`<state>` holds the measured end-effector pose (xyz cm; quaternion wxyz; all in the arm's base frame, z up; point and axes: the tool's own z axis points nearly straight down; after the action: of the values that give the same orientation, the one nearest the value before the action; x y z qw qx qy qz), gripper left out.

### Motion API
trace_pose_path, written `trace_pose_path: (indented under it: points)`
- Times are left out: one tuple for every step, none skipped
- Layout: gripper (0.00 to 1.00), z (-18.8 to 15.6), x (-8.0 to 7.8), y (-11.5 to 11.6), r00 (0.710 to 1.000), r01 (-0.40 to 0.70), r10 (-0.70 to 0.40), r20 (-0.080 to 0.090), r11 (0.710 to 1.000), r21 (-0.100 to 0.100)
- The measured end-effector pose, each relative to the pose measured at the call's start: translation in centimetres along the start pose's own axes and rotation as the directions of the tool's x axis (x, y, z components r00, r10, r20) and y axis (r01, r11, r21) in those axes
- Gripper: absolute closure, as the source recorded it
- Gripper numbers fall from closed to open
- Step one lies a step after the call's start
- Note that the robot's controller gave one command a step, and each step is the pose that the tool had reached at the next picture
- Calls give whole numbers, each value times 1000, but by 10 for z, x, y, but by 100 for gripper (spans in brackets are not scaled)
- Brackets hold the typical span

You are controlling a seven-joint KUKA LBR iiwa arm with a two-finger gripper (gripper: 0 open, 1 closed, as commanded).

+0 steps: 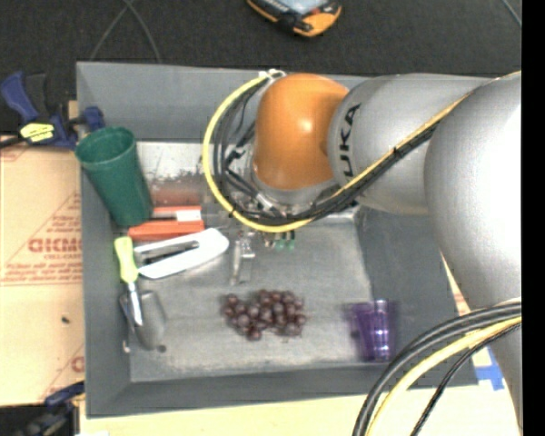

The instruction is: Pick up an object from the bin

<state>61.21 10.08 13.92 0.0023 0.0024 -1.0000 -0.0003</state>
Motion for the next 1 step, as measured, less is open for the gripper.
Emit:
trace_pose_path:
  points:
    - [0,-5,-2,-1,1000,-3,3,8,1000,-1]
